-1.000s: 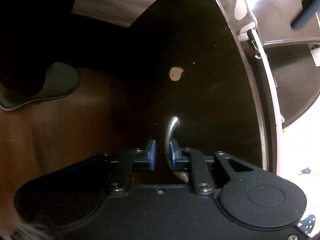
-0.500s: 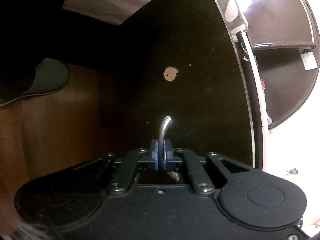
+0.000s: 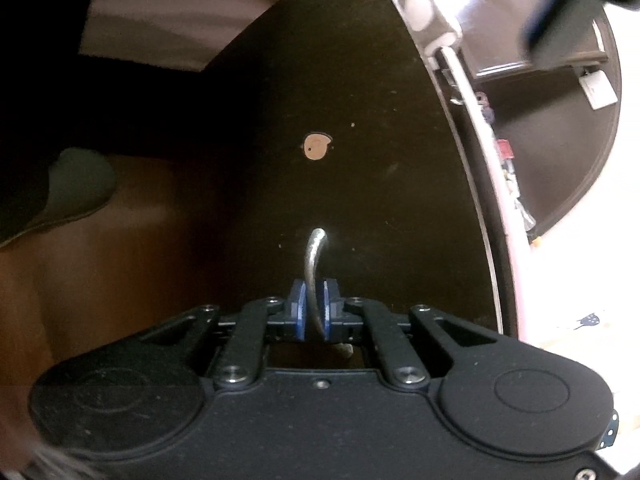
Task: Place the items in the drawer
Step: 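Push the top drawer closed with the right tool on its handle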
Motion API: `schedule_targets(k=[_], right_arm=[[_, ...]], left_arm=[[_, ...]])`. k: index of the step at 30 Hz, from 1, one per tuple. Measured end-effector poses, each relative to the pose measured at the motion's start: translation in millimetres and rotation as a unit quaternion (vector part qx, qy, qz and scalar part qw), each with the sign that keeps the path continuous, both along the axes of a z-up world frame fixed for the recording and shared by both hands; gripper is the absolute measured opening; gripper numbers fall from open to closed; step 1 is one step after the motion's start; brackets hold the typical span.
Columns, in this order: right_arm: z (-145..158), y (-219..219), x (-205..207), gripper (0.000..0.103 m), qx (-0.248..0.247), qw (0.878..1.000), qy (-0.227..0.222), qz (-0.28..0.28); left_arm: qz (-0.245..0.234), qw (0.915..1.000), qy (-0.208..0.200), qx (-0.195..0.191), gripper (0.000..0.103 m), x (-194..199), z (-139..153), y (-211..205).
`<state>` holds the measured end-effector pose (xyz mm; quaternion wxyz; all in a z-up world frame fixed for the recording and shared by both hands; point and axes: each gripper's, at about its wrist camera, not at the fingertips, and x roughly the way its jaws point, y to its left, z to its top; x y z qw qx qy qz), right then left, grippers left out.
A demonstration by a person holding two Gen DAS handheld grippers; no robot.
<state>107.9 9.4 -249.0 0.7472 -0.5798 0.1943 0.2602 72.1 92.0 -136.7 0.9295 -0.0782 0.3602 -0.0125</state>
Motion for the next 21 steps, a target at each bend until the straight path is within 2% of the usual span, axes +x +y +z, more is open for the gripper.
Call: schedule_targets(k=[4, 10, 15, 21], right_arm=[[-3.8, 8.7, 27.9, 0.000, -0.009, 1.000, 0.007, -0.017], [-12.1, 7.2, 57.8, 0.000, -0.019, 1.000, -0.010, 0.002], [-16.4, 9.1, 79.8, 0.000, -0.016, 1.000, -0.009, -0.005], [-17.3, 9.0, 97.6, 0.000, -0.016, 1.000, -0.009, -0.008]], left_arm=[[0.007, 0.9999, 0.005, -0.005, 0.067, 6.1, -4.9, 7.4], [0.012, 0.9997, 0.004, -0.020, 0.067, 14.9, -9.5, 15.0], [0.013, 0.9996, 0.000, -0.024, 0.067, 21.1, -11.3, 15.7], [0.011, 0.9990, -0.026, -0.034, 0.067, 26.4, -8.6, 16.0]])
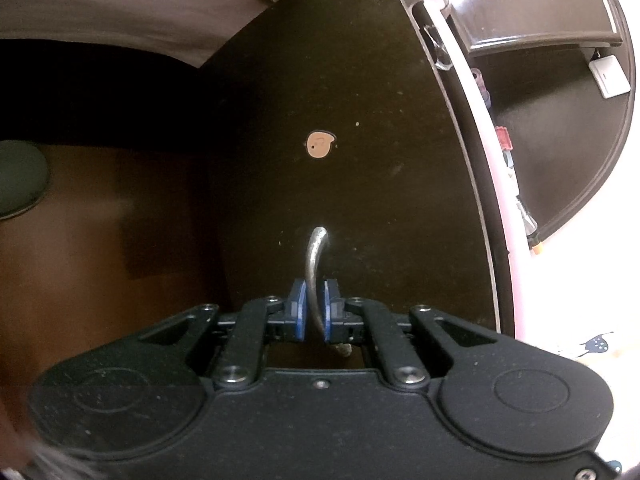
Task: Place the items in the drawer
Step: 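Push the top drawer closed with the right tool on its handle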
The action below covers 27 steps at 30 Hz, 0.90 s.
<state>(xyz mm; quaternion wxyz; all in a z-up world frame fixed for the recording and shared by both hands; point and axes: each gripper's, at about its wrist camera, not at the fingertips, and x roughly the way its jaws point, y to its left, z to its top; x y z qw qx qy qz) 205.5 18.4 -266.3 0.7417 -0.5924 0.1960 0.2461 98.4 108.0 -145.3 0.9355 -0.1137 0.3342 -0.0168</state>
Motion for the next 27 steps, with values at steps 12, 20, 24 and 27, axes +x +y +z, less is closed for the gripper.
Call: schedule_targets(k=[12, 20, 24, 27], right_arm=[[-5.6, -2.1, 28.8, 0.000, -0.002, 1.000, 0.001, -0.015], [-19.5, -6.0, 35.1, 0.000, -0.001, 1.000, 0.002, -0.015], [-18.4, -3.1, 53.9, 0.000, -0.004, 1.000, 0.007, -0.025], [-21.7, -1.8, 63.4, 0.000, -0.009, 0.999, 0.007, -0.032]], left_arm=[[0.001, 0.9999, 0.000, 0.011, 0.067, 21.4, -3.4, 1.6], [-0.008, 0.9994, 0.021, 0.026, 0.067, 28.8, -10.7, -0.6], [-0.011, 0.9991, 0.029, 0.030, 0.067, 29.8, -14.4, -0.9], [-0.013, 0.9989, 0.033, 0.030, 0.067, 30.4, -16.2, -0.1]])
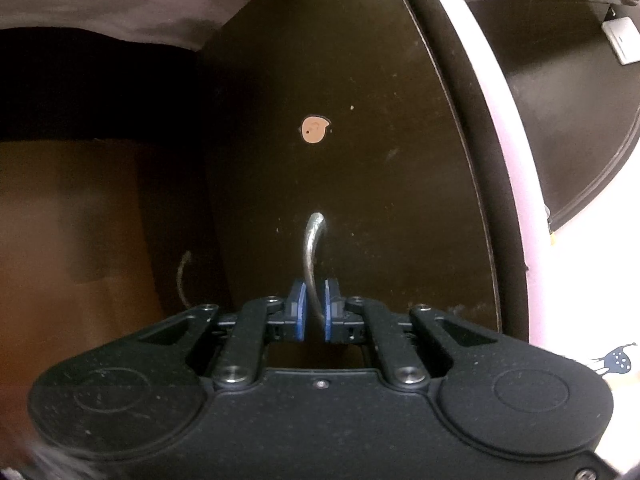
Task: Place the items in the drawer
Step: 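Open the right tool and release the drawer handle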
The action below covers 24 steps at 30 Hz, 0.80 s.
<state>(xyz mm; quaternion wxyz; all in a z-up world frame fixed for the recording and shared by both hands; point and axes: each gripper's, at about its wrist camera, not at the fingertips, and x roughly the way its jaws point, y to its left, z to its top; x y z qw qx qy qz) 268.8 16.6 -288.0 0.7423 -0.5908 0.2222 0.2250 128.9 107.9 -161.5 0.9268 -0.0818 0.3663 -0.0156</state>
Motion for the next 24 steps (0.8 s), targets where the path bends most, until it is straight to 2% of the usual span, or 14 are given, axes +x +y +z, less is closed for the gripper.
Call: schedule_targets(k=[5, 8, 13, 16, 17, 18, 20, 22, 24], right_arm=[[-1.3, 2.8, 5.3, 0.001, -0.003, 1.000, 0.008, 0.004], [-5.5, -1.2, -1.9, 0.000, -0.006, 1.000, -0.003, 0.013], [-4.0, 0.4, -9.8, 0.000, -0.010, 1.000, 0.004, 0.001], [-3.0, -4.9, -15.6, 0.007, -0.025, 1.000, 0.009, -0.002], [-1.1, -8.2, -17.7, 0.017, -0.027, 1.000, 0.012, 0.000], [2.2, -11.9, -19.7, 0.039, -0.027, 0.999, 0.018, 0.000], [9.2, -19.9, -28.3, 0.070, -0.019, 0.999, 0.033, -0.005], [19.0, -29.8, -38.0, 0.071, 0.002, 0.998, 0.054, -0.024], [33.9, -38.4, -39.6, 0.078, 0.034, 0.994, 0.086, -0.064]], left_arm=[[-0.005, 1.0000, 0.003, -0.001, 0.067, 0.9, -0.4, 0.3], [-0.008, 1.0000, 0.001, -0.002, 0.067, 0.4, 0.4, -0.3], [-0.009, 1.0000, 0.001, 0.001, 0.067, -2.0, 0.4, -2.2], [-0.006, 1.0000, 0.001, -0.005, 0.067, -3.0, 1.2, -2.1], [-0.005, 1.0000, 0.001, -0.004, 0.067, -3.1, 1.4, -2.2], [-0.005, 1.0000, 0.000, -0.003, 0.067, -3.1, 1.7, -2.1], [-0.002, 1.0000, 0.001, -0.004, 0.067, -3.9, 2.0, -2.0], [0.000, 1.0000, 0.001, -0.003, 0.067, -5.0, 2.4, -1.8], [0.002, 1.0000, 0.003, 0.000, 0.067, -5.8, 2.1, -2.2]])
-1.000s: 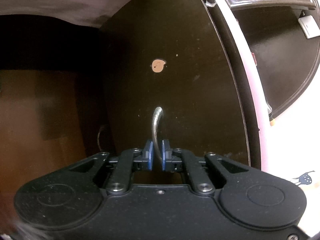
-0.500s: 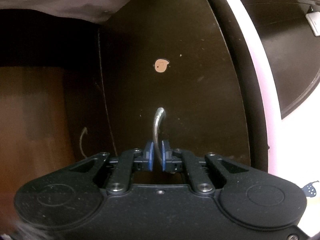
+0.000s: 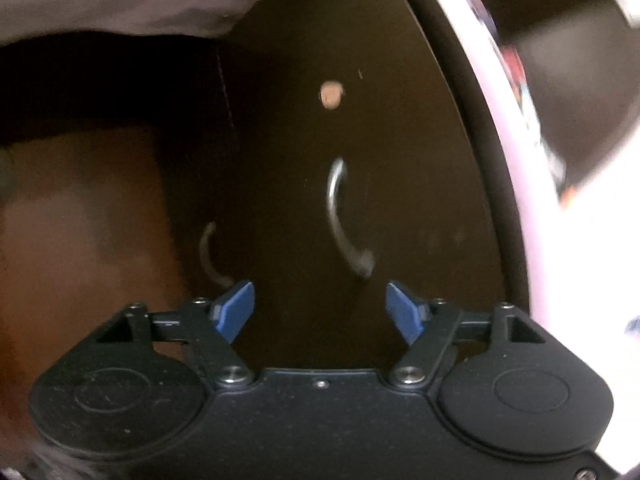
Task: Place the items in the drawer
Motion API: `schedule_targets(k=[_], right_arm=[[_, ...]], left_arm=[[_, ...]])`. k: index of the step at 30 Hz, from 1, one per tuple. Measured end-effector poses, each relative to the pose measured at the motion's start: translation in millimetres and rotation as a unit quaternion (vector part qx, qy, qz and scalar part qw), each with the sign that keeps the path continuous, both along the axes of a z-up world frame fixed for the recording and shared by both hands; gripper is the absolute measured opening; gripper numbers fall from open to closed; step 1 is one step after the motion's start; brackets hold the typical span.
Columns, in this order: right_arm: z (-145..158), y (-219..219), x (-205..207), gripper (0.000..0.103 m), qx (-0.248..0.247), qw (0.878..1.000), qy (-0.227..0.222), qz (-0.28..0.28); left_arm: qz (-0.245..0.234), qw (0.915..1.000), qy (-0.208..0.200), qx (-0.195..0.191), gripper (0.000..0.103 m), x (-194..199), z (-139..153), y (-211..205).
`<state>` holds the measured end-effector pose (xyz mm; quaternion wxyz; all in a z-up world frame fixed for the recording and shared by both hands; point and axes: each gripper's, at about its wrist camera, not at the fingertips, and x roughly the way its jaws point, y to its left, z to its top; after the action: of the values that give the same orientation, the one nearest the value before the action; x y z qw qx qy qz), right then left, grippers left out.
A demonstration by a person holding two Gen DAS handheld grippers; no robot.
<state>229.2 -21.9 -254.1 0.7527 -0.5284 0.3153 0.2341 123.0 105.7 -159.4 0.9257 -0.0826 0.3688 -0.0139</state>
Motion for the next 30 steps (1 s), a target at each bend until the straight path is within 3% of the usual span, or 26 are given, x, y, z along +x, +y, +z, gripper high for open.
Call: schedule_targets(k=[3, 7, 8, 11, 14, 18, 20, 24, 30], right_arm=[[18.3, -24.5, -13.7, 0.079, 0.074, 0.990, 0.072, -0.094], [32.7, -65.6, -34.4, 0.082, 0.174, 0.953, 0.138, -0.208], [38.0, -73.4, -43.1, 0.082, 0.197, 0.941, 0.149, -0.229], [61.3, -85.7, -74.5, 0.083, 0.260, 0.912, 0.162, -0.273], [84.1, -101.1, -104.8, 0.085, 0.299, 0.895, 0.153, -0.292], [95.5, -103.1, -101.7, 0.086, 0.331, 0.877, 0.132, -0.322], [101.5, -106.3, -105.3, 0.087, 0.338, 0.871, 0.121, -0.336], [117.4, -111.1, -122.6, 0.087, 0.329, 0.873, 0.093, -0.347], [155.9, -121.6, -149.2, 0.087, 0.355, 0.868, 0.077, -0.338]], left_arm=[[0.003, 0.9999, 0.005, 0.011, 0.067, -1.2, -1.5, -2.3], [0.004, 0.9997, 0.008, 0.021, 0.068, -5.5, -1.0, -5.4], [0.007, 0.9996, 0.008, 0.026, 0.072, -7.0, -0.1, -6.7], [0.013, 0.9994, 0.005, 0.033, 0.076, -11.6, 4.6, -10.7], [0.011, 0.9990, 0.003, 0.043, 0.076, -16.4, 10.6, -17.3], [0.005, 0.9984, 0.003, 0.057, 0.076, -23.5, 21.7, -29.6], [-0.004, 0.9981, 0.000, 0.061, 0.076, -27.6, 29.2, -37.1], [-0.011, 0.9972, -0.013, 0.073, 0.076, -37.1, 46.2, -53.1], [-0.012, 0.9959, -0.038, 0.081, 0.076, -49.7, 73.4, -71.2]])
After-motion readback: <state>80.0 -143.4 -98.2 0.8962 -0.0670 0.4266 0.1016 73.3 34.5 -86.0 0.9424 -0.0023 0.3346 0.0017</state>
